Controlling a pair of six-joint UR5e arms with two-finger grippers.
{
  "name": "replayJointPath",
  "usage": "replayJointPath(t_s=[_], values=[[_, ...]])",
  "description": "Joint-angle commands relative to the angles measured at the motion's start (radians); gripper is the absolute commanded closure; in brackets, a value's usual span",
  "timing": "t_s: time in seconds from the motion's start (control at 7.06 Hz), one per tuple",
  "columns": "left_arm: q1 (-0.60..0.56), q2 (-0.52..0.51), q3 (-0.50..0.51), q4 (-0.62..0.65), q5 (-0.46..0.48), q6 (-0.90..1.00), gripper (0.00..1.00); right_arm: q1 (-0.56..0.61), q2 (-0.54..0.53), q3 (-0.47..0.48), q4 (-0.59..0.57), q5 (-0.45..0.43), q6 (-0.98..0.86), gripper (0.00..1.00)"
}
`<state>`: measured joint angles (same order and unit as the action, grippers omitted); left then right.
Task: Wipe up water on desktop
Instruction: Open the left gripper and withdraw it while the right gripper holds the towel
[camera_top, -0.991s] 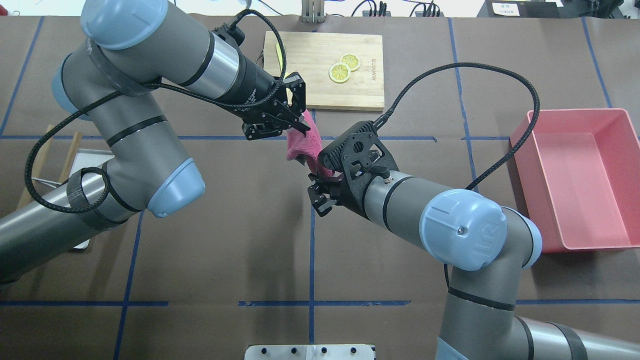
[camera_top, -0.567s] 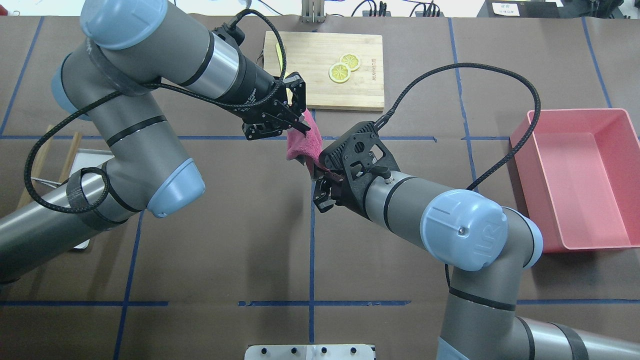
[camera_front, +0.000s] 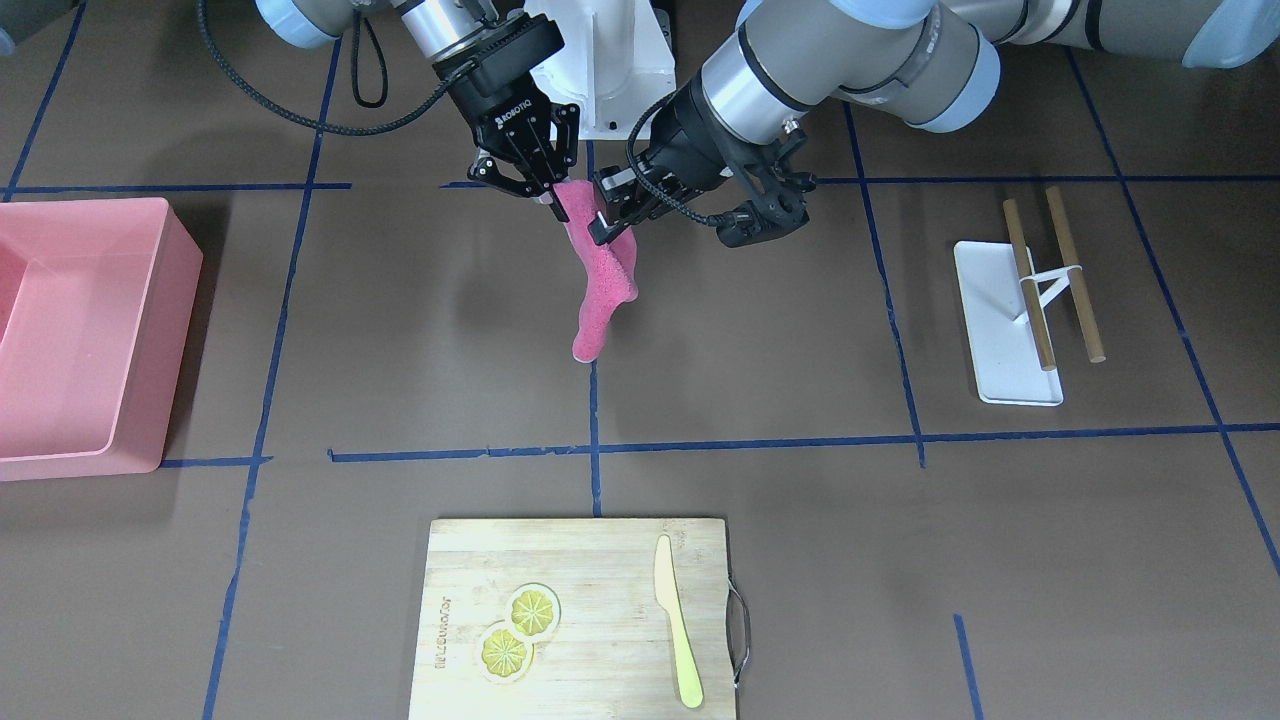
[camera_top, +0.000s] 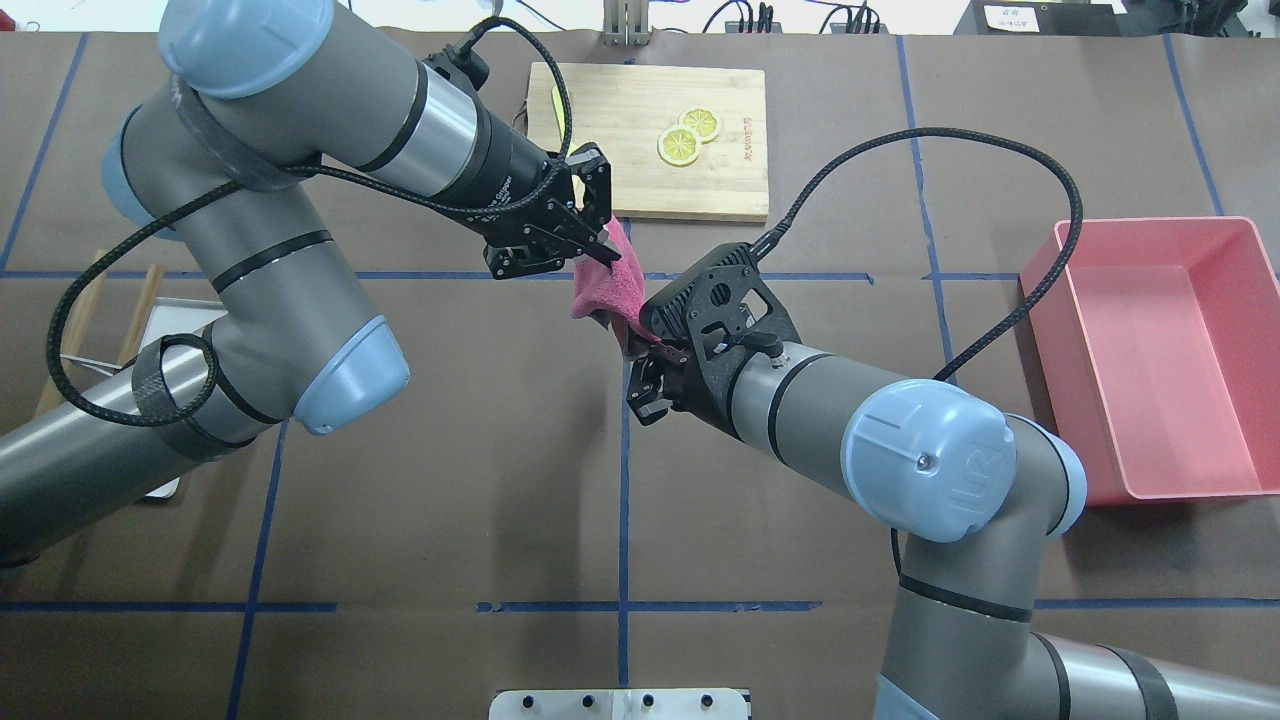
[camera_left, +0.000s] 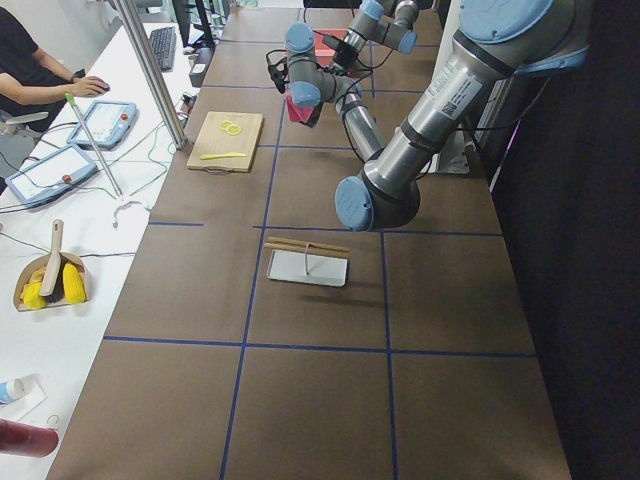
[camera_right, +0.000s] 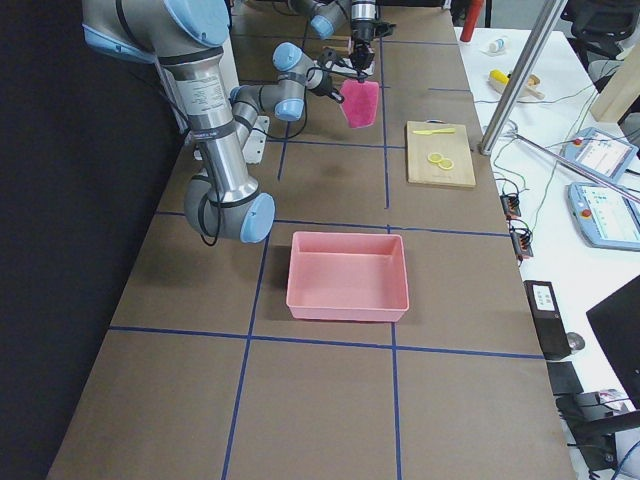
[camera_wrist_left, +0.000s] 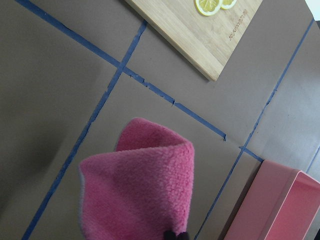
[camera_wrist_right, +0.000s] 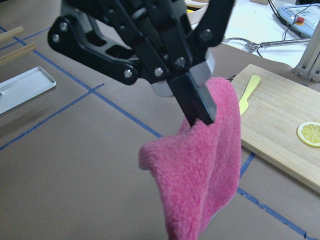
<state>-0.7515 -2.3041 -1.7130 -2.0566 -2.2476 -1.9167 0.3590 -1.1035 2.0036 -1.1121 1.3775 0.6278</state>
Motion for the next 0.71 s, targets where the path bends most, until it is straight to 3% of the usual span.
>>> replayJointPath(t_s=[0.0, 0.14, 0.57], values=[[0.0, 0.003, -0.002, -0.002, -0.001, 0.013, 0.12, 0.002, 0.001, 0.004, 0.0, 0.0, 0.003, 1.0], [0.0, 0.021, -0.026, -0.002, 0.005, 0.013, 0.0, 0.002, -0.001, 0.007, 0.0, 0.0, 0.003, 1.0], [-0.005, 0.08, -0.091, 0.0, 0.0, 0.013, 0.0, 0.003, -0.001, 0.017, -0.002, 0.0, 0.003, 1.0]])
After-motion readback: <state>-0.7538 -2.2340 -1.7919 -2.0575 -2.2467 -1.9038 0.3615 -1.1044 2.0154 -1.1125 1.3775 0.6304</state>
